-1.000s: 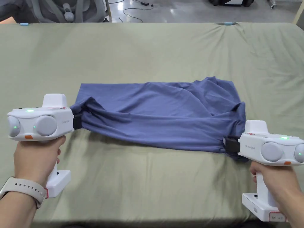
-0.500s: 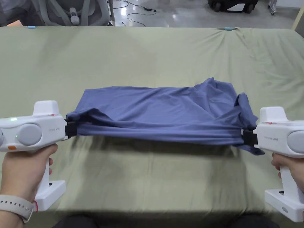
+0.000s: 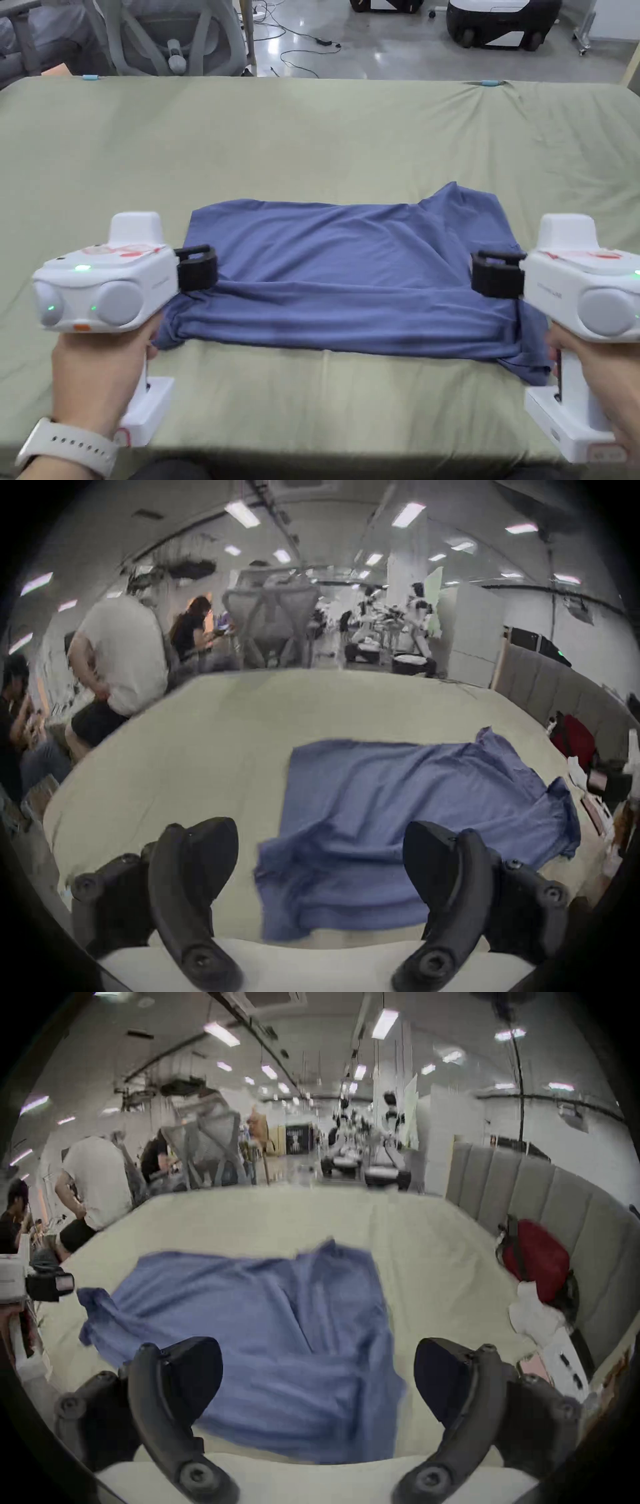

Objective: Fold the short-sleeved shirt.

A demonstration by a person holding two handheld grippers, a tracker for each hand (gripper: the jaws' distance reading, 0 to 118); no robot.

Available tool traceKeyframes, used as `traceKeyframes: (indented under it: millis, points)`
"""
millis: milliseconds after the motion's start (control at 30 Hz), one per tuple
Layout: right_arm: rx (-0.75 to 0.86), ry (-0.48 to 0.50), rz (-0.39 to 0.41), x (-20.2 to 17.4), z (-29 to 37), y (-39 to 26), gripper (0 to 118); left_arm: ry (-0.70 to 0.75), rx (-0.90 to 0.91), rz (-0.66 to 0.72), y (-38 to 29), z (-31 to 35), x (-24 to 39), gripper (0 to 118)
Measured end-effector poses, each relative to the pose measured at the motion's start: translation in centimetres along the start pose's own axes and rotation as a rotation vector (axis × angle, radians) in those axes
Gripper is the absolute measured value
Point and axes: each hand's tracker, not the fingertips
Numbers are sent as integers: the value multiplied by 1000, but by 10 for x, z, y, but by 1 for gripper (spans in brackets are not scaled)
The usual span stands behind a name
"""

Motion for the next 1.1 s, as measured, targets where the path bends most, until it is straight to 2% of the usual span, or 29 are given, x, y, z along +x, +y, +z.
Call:
traceKeyframes:
  millis: [33, 67, 100, 133, 167, 233, 300, 400, 533, 700, 733, 767, 800, 833, 933, 1000, 1033, 1067, 1100]
  points:
    - [21, 5, 4, -10, -1, 5, 106, -8, 12, -18, 4, -2, 12, 92]
    - [14, 25, 9, -17, -12, 7, 93, -17, 21, -41, 7, -4, 24, 80]
    - [15, 39, 10, -26, -16, 8, 70, -34, 32, -58, 9, -6, 36, 58]
    - [13, 44, 16, -33, -20, 8, 23, -47, 38, -56, 8, -8, 42, 19]
    - [-3, 39, 42, -41, -27, 6, 0, -50, 34, -53, 9, -12, 48, 0]
    - [-1, 28, 55, -47, -33, 1, 0, -61, 35, -50, 8, -16, 50, 0]
    - [-16, 66, 47, -43, -38, 1, 0, -89, 0, -37, 9, -26, 38, 0]
    - [-23, 50, 58, -33, -53, 1, 0, -39, -32, -25, 12, -49, 8, 0]
    - [-50, 35, 34, -14, -82, 10, 0, 0, -104, 42, 30, -98, -34, 0]
    - [-78, 3, 35, 11, -124, 22, 0, 2, -167, -1, 64, -176, -48, 1]
    - [-83, 1, 29, 17, -130, 24, 0, 7, -170, -1, 69, -191, -48, 31]
    - [-91, -3, 21, 24, -139, 27, 0, 23, -183, -19, 73, -209, -46, 69]
    - [-97, -11, 16, 31, -147, 30, 0, 42, -205, -52, 72, -231, -46, 102]
    - [-102, -17, 9, 38, -155, 34, 0, 38, -208, -50, 73, -245, -45, 117]
    - [-120, -49, -9, 61, -178, 45, 0, 6, -271, 29, 70, -284, -48, 94]
    - [-138, -81, -22, 74, -195, 52, 0, 25, -337, 14, 63, -307, -47, 93]
    - [-152, -89, -20, 79, -206, 55, 2, 36, -380, -24, 59, -314, -44, 88]
    - [-173, -93, -24, 86, -218, 58, 15, 1, -390, -40, 56, -311, -38, 85]
    - [-194, -99, -37, 92, -231, 60, 45, 26, -351, -44, 60, -303, -37, 73]
